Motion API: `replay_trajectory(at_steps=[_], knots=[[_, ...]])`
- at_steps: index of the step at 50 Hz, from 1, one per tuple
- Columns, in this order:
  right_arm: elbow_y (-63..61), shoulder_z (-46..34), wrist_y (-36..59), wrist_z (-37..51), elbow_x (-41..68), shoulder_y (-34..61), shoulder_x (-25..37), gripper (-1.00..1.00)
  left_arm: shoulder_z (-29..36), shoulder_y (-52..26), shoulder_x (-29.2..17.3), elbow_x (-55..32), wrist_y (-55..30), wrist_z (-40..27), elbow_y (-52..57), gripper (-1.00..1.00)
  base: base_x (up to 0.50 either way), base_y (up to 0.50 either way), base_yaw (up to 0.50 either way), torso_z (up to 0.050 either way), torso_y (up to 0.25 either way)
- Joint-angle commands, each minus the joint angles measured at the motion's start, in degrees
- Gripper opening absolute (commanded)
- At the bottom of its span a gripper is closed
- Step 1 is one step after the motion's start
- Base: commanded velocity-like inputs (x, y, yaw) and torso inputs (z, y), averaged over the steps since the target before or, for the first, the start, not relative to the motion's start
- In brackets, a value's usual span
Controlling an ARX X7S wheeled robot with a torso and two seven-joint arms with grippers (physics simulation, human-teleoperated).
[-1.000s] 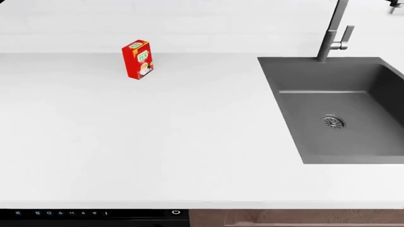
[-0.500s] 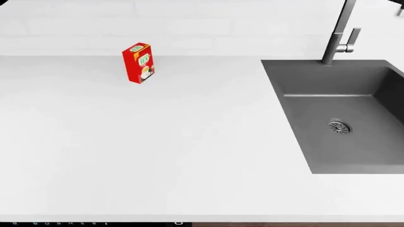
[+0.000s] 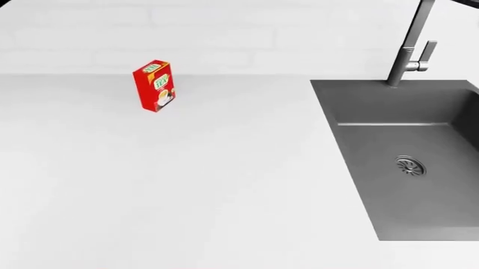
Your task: Pick the cans from the counter and place them in their designated side in the cabinet.
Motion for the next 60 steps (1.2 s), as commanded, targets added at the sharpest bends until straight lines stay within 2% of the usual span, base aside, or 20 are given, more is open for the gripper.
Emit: replay_trajectory(at_steps=[1,24,25,60], knots=[[-0.53,-0.06,-0.5,-0.21,0.08,0.55,0.0,-1.0,0.35,-0.79,-0.05,-0.52,-0.01,-0.4,-0.18,1.0,0.23,0.0,0.0,0.0,0.0],[-0.53,-0.06,-0.5,-0.21,0.08,0.55,0.0,-1.0,0.18,0.09,-0.56,-0.26,0.69,0.15,0.44,1.0,0.2,0.0,0.0,0.0,0.0],[-0.53,-0.06,-0.5,-0.21,0.08,0.55,0.0,1.0,0.18,-0.03,-0.59,-0.57,0.67,-0.13,0.46,1.0,0.0,0.0,0.0,0.0,0.0],[-0.53,-0.06,-0.5,-0.21,0.08,0.55,0.0,1.0,0.52,-0.21,-0.9,-0.57,1.34,0.3,0.67,1.0,-0.01,0.0,0.0,0.0,0.0]])
